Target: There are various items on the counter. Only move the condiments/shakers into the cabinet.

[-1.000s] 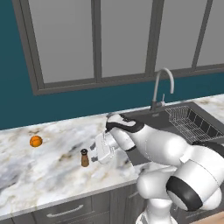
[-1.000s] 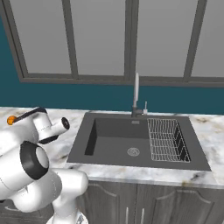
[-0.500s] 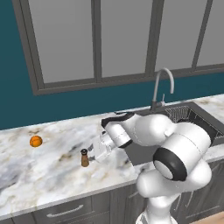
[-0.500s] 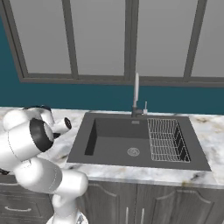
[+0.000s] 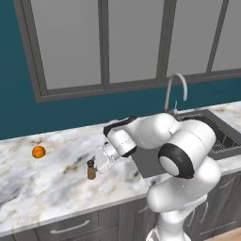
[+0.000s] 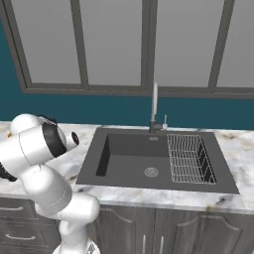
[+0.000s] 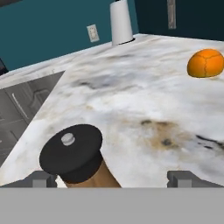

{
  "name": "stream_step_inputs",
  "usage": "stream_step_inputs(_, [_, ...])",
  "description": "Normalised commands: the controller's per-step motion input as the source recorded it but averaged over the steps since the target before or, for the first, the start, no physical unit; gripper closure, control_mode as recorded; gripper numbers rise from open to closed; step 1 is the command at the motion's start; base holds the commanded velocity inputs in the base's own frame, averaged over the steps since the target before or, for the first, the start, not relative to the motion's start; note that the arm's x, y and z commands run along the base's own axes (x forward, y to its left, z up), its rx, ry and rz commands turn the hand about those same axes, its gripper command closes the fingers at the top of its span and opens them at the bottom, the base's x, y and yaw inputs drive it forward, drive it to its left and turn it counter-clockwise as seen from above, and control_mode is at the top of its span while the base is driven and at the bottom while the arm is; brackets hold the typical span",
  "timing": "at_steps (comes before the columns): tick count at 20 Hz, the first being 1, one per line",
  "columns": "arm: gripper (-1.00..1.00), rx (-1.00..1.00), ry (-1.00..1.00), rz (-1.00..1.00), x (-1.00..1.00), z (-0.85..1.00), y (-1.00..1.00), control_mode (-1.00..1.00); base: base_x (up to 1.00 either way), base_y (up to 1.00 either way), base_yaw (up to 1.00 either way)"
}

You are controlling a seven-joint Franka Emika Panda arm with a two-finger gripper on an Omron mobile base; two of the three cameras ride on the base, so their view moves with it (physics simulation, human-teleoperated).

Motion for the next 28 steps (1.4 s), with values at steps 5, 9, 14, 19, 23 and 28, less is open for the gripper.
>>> stream_step_inputs(5, [-1.00,0.00,0.04,0.01,0.00,-0.11,0.23,-1.00,0.00,0.00,0.00])
stream_step_inputs(9, [1.00,-0.01,0.02,0.00,0.00,-0.11,0.32,-1.00,0.00,0.00,0.00])
stream_step_inputs(14, [1.00,0.01,-0.02,0.00,-0.05,0.28,-0.01,-1.00,0.00,0.00,0.00])
stream_step_inputs(19, [1.00,0.04,-0.09,-0.05,-0.23,1.00,-0.14,-1.00,0.00,0.00,0.00])
stream_step_inputs(23, [1.00,0.00,-0.11,-0.08,-0.21,1.00,-0.15,-1.00,0.00,0.00,0.00])
stream_step_inputs(28, [1.00,0.00,-0.09,-0.07,-0.13,1.00,-0.05,-1.00,0.00,0.00,0.00])
